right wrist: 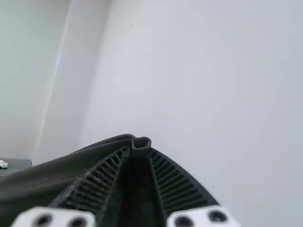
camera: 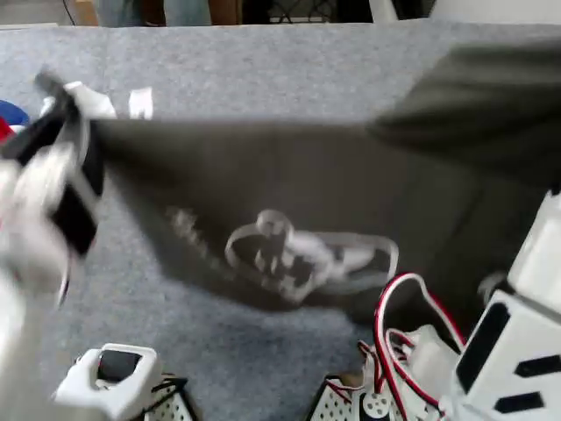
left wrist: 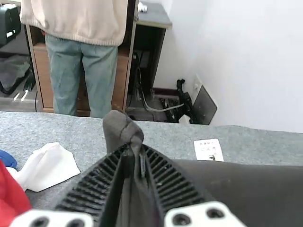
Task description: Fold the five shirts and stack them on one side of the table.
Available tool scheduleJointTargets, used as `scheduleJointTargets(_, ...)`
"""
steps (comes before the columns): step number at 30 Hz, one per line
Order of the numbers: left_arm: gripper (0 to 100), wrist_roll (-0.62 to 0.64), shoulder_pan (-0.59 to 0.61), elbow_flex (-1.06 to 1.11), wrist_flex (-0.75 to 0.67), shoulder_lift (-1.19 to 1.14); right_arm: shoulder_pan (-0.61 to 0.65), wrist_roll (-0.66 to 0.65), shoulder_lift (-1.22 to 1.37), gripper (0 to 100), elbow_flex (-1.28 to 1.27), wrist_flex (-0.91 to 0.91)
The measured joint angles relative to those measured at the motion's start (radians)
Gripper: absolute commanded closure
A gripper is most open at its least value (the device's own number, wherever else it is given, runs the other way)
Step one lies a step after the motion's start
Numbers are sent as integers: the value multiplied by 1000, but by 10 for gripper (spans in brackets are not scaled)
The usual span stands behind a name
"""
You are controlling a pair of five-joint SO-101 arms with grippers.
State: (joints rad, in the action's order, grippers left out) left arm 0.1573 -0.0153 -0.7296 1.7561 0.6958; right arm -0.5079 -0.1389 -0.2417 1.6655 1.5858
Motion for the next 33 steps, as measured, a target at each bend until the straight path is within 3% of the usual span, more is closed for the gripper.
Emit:
scheduleJointTargets(6,971,2,0,308,-14,137,-2,0,58,985,-2,104)
scheduleJointTargets(9,971,2,0,497,-132,126,8,0,155,985,-2,117)
scheduleJointTargets(13,971,2,0,799,-451,98,98,6,347,985,-2,104)
scheduleJointTargets(18,972,2,32,1112,-993,-55,173,31,671,985,-18,-23)
scheduleJointTargets(21,972,2,80,1111,-1269,-219,206,38,848,985,-18,-183)
scheduleJointTargets(24,971,2,103,1013,-1404,-431,244,37,1007,985,-20,-361)
scheduleJointTargets(28,971,2,106,769,-1379,-686,285,37,1125,985,-21,-565)
scheduleJointTargets(33,971,2,117,459,-1201,-901,313,37,1160,985,-21,-597)
